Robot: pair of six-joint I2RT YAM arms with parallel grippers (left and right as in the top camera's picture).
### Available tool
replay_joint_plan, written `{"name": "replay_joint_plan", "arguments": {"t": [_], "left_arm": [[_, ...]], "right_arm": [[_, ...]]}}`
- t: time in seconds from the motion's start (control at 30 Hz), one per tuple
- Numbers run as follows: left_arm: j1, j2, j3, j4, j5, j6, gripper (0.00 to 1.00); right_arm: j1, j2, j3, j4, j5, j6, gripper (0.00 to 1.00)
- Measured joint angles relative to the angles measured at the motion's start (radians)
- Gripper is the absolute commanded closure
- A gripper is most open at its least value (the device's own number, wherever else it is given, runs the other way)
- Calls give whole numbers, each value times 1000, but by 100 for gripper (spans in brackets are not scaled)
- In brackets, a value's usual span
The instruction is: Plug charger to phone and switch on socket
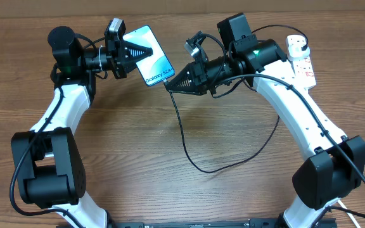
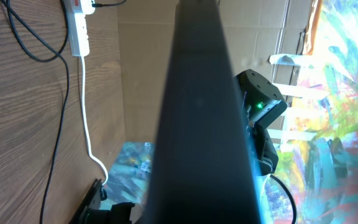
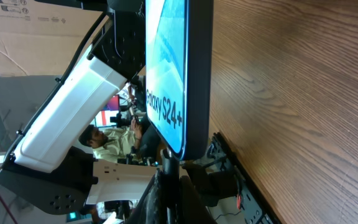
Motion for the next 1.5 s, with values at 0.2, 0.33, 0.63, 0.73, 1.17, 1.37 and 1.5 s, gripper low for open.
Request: {"name": "replay_joint_plan", "arguments": {"t": [0.2,0.33,0.63,0.73,1.17,1.37,1.5], "left_arm": [[0,0,0,0,0,0,96],[0,0,0,0,2,0,96],[0,0,0,0,8,0,96],[0,0,0,0,7,-4,96],[0,0,0,0,6,-18,96],[0,0,0,0,6,-18,96],[0,0,0,0,3,-18,96]], "right_arm": [[5,0,0,2,0,2,96],[16,0,0,10,0,2,96],[24,0,0,10,2,2,96],[24,0,0,10,4,2,96],[23,0,0,10,19,2,96],[23,0,0,13,17,2,96],[22,0,0,16,15,2,96]]}}
